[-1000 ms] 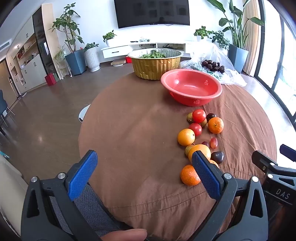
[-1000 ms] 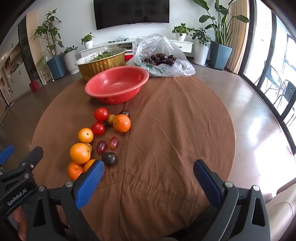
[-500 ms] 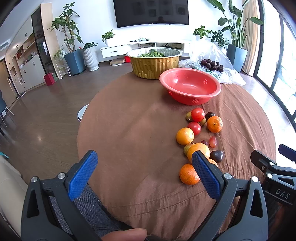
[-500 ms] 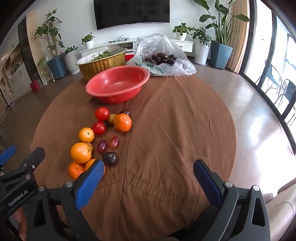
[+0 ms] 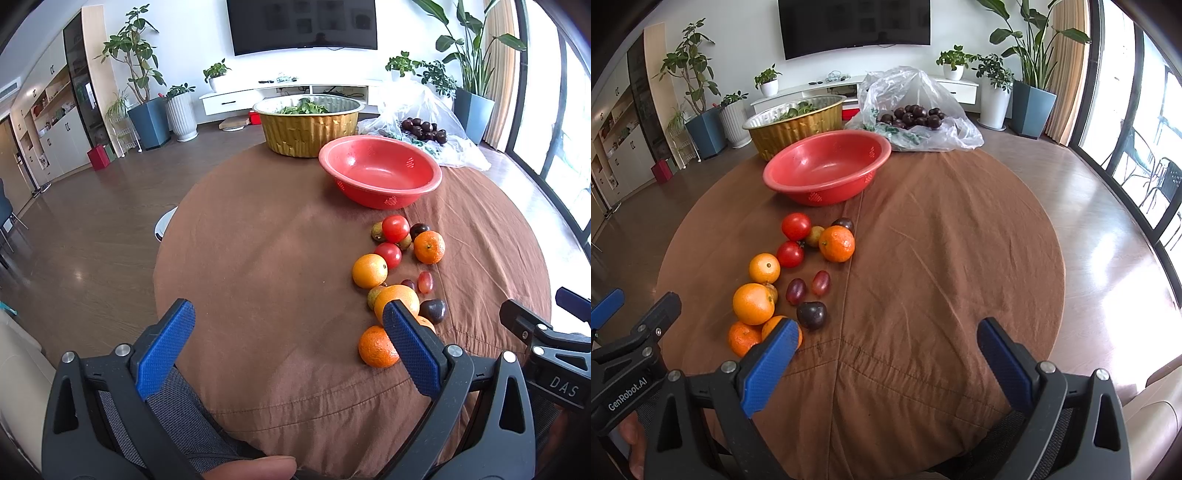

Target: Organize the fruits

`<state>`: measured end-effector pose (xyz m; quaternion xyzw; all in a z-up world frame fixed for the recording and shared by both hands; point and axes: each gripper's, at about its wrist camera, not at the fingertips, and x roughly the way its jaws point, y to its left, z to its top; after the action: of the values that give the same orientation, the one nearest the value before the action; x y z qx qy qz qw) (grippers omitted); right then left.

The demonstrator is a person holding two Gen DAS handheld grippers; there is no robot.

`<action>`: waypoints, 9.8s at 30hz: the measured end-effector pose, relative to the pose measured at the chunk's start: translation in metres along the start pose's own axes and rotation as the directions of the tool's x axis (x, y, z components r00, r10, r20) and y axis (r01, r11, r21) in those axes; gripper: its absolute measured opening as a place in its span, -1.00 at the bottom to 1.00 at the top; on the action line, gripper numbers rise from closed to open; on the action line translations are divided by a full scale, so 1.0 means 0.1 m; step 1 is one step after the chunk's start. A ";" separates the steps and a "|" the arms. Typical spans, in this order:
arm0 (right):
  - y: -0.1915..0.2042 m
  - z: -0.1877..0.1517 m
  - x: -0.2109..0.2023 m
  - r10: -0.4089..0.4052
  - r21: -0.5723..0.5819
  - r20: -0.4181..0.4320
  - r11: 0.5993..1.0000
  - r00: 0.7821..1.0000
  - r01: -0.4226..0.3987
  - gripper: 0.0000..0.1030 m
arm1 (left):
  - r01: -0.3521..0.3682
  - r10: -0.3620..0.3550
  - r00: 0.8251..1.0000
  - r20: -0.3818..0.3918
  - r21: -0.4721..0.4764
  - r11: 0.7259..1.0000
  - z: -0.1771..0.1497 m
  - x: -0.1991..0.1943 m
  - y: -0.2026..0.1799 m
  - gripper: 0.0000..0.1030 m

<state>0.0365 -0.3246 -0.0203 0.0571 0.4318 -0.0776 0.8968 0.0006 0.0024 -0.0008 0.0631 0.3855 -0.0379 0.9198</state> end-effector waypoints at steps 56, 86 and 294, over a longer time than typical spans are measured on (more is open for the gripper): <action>-0.01 -0.02 -0.02 0.044 -0.005 0.008 0.999 0.999 -0.044 0.93 | 0.114 -0.113 0.993 0.041 -0.003 0.994 -0.15 -0.01 0.07 1.00; 0.02 -0.12 0.27 0.385 -0.038 -0.078 0.920 0.919 -0.389 0.68 | 0.457 -0.402 0.889 -0.221 0.352 0.817 -0.26 0.65 -0.46 0.57; 0.47 0.05 0.83 0.220 -0.174 -0.169 0.953 0.961 -0.248 -0.32 | 0.538 -0.497 0.831 -0.251 0.129 0.833 -0.40 0.80 -0.16 -0.32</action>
<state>0.1006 -0.2872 -0.0806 0.0262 0.4925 0.0761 0.8666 0.0267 -0.0089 -0.0865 0.0490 0.4760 -0.3171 0.8188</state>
